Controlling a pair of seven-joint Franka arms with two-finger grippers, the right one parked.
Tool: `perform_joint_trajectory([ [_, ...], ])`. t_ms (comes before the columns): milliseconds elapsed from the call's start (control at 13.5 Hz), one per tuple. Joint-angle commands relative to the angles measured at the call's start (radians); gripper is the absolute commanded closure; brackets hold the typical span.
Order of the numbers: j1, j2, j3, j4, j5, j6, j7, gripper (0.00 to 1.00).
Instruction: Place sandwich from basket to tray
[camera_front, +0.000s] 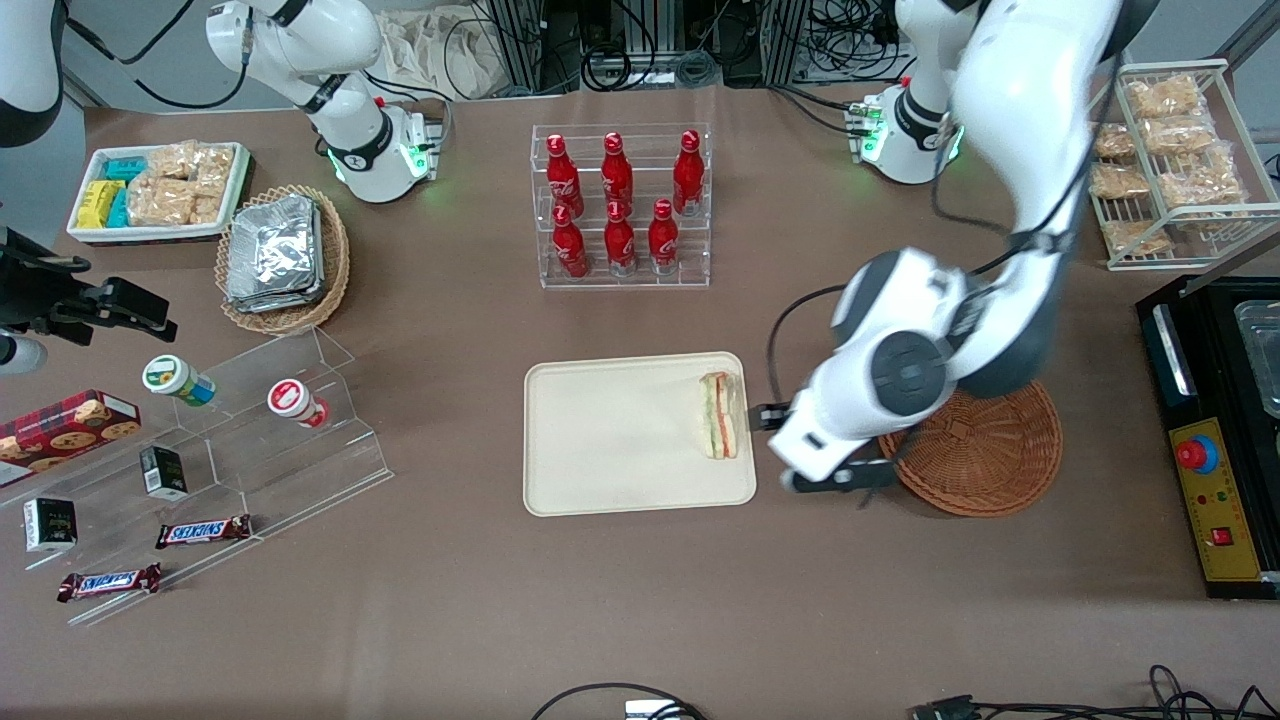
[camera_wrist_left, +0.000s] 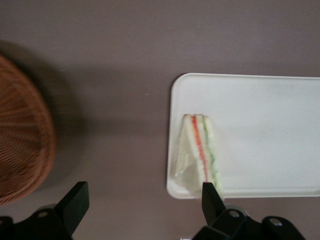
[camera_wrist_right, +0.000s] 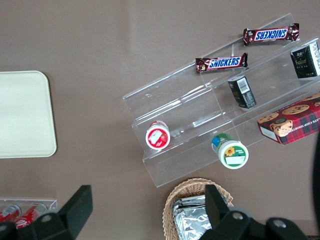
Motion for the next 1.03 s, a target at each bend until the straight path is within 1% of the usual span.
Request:
perform_joint_trajectory([
  [0, 0.061, -0.156, -0.002, -0.035, 0.006, -0.130, -0.003, 0.00],
  [74, 0.091, -0.190, -0.004, -0.035, 0.004, -0.186, 0.020, 0.00],
  [222, 0.105, -0.257, 0.001, -0.040, 0.013, -0.281, 0.089, 0.00],
  [443, 0.130, -0.323, 0.016, -0.056, 0.097, -0.374, 0.136, 0.00],
  [739, 0.211, -0.432, 0.016, -0.181, 0.102, -0.376, 0.241, 0.00],
  [960, 0.217, -0.467, 0.025, -0.185, 0.104, -0.399, 0.244, 0.00],
])
